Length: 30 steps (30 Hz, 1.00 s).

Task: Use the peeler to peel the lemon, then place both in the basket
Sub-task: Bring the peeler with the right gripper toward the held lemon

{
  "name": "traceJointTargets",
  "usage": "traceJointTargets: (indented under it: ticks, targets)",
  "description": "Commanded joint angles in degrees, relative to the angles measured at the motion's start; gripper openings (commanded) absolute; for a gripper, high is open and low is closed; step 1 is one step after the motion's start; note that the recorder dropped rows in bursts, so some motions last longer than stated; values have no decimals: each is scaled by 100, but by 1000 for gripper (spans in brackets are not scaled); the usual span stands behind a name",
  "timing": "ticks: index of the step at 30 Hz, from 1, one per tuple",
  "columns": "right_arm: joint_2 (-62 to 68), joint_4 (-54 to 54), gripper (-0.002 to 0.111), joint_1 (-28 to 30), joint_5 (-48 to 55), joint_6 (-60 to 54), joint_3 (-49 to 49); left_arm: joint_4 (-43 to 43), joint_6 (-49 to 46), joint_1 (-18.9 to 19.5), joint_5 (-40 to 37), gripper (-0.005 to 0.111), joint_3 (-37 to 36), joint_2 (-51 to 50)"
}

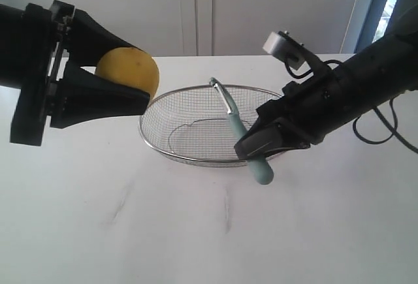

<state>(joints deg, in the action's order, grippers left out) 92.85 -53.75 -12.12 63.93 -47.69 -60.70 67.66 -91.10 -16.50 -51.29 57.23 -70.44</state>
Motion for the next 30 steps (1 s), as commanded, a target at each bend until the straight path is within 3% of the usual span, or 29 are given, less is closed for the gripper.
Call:
traceJointTargets:
  ticks: [1, 14, 17, 25, 30]
  targets:
    - [158, -234, 0, -171, 4, 29, 16, 164, -18, -15, -58, 0, -19, 77]
    - [220, -339, 0, -266, 109, -19, 16, 190, -3, -15, 92, 0, -19, 77]
    - [220, -377, 0, -270, 176, -19, 16, 530, -19, -25, 142, 0, -76, 50]
    - [220, -1054, 0, -281, 205, 442, 16, 641, -43, -25, 193, 0, -76, -216]
    - [220, -1441, 0, -685, 85, 456, 16, 729, -133, -25, 35, 0, -76, -216]
